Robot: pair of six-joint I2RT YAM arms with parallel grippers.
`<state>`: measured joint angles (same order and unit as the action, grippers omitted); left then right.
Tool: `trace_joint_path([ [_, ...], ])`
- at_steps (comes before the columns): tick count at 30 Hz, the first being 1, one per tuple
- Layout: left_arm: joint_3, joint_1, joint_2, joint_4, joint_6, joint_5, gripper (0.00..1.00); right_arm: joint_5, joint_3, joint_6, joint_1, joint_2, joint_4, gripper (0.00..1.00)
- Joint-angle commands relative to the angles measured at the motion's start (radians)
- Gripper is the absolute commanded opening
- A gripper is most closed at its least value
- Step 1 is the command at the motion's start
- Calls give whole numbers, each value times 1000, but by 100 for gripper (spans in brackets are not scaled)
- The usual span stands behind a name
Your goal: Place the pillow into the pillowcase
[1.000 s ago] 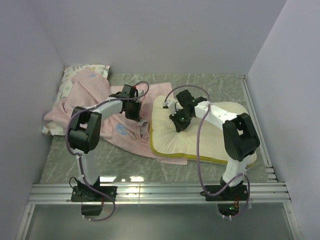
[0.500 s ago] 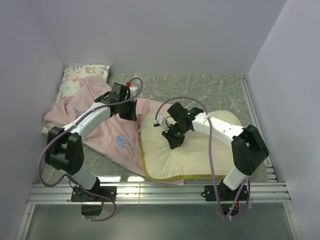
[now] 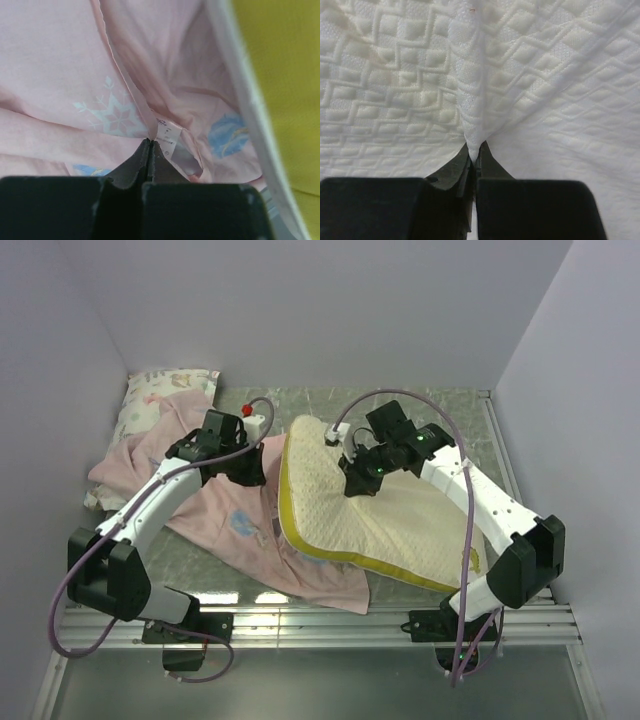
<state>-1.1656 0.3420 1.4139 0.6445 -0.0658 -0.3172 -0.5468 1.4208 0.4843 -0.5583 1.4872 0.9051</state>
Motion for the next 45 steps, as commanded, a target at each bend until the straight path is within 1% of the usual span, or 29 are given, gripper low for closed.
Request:
trace_joint_path([
  [1, 6, -26, -49, 24, 34, -62, 0, -96, 4, 106, -29, -10, 50, 0],
  [3, 7, -37, -59, 40, 38, -77, 0, -91, -31, 177, -72, -11, 58, 0],
  [8, 26, -70, -99, 58, 55, -129, 0, 37, -209, 339, -189, -44, 28, 0],
  [9, 27, -72, -105, 61, 90, -126, 0, 48, -224, 356, -205, -47, 29, 0],
  [11, 29, -74, -119, 67, 96, -123, 0, 64, -246, 401, -239, -45, 52, 0],
  [15, 30, -75, -139, 80, 126, -164, 0, 108, -238, 438, -284, -27, 61, 0],
  [22, 61, -74, -165, 98, 167, -191, 0, 159, -74, 494, -284, 82, 107, 0],
  [30, 49, -48, -151, 89, 175, -204, 0, 171, 118, 560, -284, 275, 216, 0],
  [34, 41, -32, -145, 75, 169, -200, 0, 142, 229, 586, -290, 363, 297, 0],
  [36, 35, -32, -139, 75, 162, -200, 0, 146, 236, 605, -302, 390, 337, 0],
  [39, 40, -32, -145, 64, 152, -200, 0, 154, 205, 625, -308, 384, 333, 0],
  [42, 47, -32, -151, 72, 162, -235, 0, 174, 208, 611, -301, 386, 304, 0],
  [44, 50, -24, -147, 92, 179, -284, 0, 186, 295, 559, -269, 432, 267, 0],
  [45, 56, -21, -145, 118, 199, -296, 0, 171, 350, 531, -212, 461, 265, 0],
])
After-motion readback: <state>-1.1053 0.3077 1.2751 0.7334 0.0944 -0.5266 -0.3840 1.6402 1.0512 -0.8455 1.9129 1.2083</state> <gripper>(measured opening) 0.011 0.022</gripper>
